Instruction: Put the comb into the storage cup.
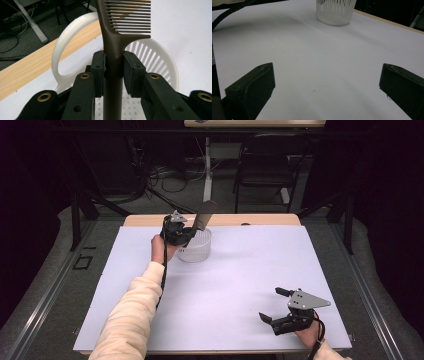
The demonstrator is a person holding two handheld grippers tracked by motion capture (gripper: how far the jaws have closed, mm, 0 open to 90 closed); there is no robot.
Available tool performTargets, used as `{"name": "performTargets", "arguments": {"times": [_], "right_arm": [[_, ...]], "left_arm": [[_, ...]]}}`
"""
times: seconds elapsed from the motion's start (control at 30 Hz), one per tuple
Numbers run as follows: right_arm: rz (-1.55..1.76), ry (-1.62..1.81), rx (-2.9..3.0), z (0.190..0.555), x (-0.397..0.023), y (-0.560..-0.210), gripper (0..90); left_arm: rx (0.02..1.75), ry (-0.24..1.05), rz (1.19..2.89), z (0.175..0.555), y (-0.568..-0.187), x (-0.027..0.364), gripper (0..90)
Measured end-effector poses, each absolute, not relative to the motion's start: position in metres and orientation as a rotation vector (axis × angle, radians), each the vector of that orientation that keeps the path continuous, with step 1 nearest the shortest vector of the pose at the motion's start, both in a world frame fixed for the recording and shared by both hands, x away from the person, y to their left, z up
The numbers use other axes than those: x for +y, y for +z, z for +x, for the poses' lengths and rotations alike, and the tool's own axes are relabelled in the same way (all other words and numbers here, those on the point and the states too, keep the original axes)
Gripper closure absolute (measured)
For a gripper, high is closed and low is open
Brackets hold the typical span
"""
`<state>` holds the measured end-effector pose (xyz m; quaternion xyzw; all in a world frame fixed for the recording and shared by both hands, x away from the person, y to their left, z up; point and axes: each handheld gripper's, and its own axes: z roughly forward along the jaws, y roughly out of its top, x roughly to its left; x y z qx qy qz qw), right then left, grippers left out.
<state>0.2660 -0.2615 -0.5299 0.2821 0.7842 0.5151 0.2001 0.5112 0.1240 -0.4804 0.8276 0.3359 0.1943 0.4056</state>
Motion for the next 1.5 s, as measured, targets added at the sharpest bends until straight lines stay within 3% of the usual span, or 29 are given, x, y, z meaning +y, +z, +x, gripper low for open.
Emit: {"name": "performTargets", "arguments": {"times": [0.87,1.03,1.2,1.23,1.5], "right_arm": [[0.789,1.44,2.192,0.266,-0.262,-0.53,0.0],[0.789,1.439,2.192,0.266,-0.262,-0.53,0.0],[0.786,1.439,2.193,0.266,-0.261,-0.53,0.0],[0.787,1.437,2.194,0.266,-0.261,-0.53,0.0],[0.785,1.436,2.195,0.267,-0.261,-0.53,0.0]], "left_arm": [[0.824,0.468,2.159,0.508,-0.488,0.122,70.5],[0.825,0.472,2.118,0.503,-0.482,0.124,43.1],[0.802,0.466,2.118,0.497,-0.471,0.127,30.4],[0.798,0.46,2.122,0.496,-0.469,0.128,24.3],[0.779,0.444,2.152,0.487,-0.459,0.131,11.6]]}}
